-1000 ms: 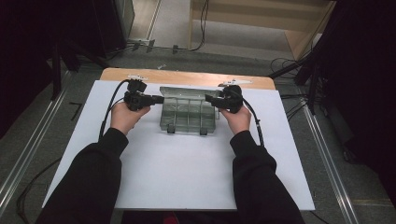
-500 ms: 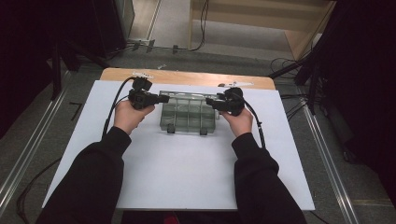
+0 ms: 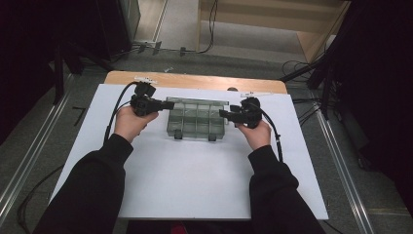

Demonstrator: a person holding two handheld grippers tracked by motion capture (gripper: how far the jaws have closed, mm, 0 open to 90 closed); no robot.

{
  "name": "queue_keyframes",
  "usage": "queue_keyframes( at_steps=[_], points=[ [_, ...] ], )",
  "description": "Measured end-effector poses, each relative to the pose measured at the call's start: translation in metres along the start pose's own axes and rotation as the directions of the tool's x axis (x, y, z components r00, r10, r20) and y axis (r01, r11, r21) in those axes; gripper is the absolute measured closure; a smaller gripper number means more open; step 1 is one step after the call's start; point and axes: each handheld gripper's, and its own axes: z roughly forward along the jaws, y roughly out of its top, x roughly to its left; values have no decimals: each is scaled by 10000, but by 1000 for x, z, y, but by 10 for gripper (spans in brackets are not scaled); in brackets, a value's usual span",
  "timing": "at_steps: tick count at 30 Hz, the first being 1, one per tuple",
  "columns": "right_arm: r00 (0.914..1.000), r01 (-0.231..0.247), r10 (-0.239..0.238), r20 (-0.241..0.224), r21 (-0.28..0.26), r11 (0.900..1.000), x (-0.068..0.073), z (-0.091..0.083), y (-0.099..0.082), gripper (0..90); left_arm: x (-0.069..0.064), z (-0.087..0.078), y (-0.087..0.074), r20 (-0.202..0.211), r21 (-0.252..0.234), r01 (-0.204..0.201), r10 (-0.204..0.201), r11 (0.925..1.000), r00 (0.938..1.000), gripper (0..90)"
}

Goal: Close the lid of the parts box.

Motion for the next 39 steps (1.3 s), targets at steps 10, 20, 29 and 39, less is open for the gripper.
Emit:
queue_keyframes(
  at_steps=[10, 20, 29, 39],
  points=[
    [9997, -23, 28, -251, 212, 9998, 3, -18, -14, 380, -7, -19, -6, 139, 200, -213, 210, 9996, 9997, 900],
    [9994, 107, -94, -322, 416, 9991, 4, -29, -26, 384, -14, -22, -5, 124, -21, -419, 420, 9991, 9990, 900],
    [9993, 203, -189, -320, 438, 9988, 8, -39, -30, 391, -13, -1, -10, 131, 16, -500, 499, 9987, 9987, 900],
    [9988, 358, -341, -355, 501, 9981, 12, -37, -32, 393, -12, 16, -30, 126, 189, -540, 537, 9984, 9985, 900]
  ],
)
